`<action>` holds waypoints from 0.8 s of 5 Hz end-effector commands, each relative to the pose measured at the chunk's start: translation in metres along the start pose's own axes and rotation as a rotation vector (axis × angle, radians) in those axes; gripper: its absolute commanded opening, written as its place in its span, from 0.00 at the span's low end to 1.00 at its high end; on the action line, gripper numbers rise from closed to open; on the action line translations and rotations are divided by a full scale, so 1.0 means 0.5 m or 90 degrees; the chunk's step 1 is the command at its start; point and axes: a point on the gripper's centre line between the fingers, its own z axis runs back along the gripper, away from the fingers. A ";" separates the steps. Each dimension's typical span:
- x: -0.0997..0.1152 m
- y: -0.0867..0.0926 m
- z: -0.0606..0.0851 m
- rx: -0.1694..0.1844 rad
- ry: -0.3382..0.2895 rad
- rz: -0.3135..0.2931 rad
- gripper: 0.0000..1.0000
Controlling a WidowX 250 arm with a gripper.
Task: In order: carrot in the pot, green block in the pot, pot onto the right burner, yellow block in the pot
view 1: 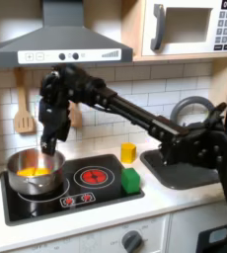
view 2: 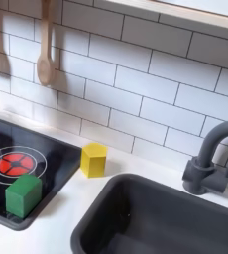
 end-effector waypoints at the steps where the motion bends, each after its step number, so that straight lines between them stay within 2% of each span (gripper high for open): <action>1: -0.082 -0.022 -0.001 0.003 0.018 -0.072 1.00; 2: -0.127 -0.041 -0.010 0.003 0.038 -0.109 1.00; 3: -0.156 -0.056 -0.007 -0.007 0.068 -0.176 1.00; 4: -0.183 -0.057 -0.029 -0.006 0.098 -0.258 1.00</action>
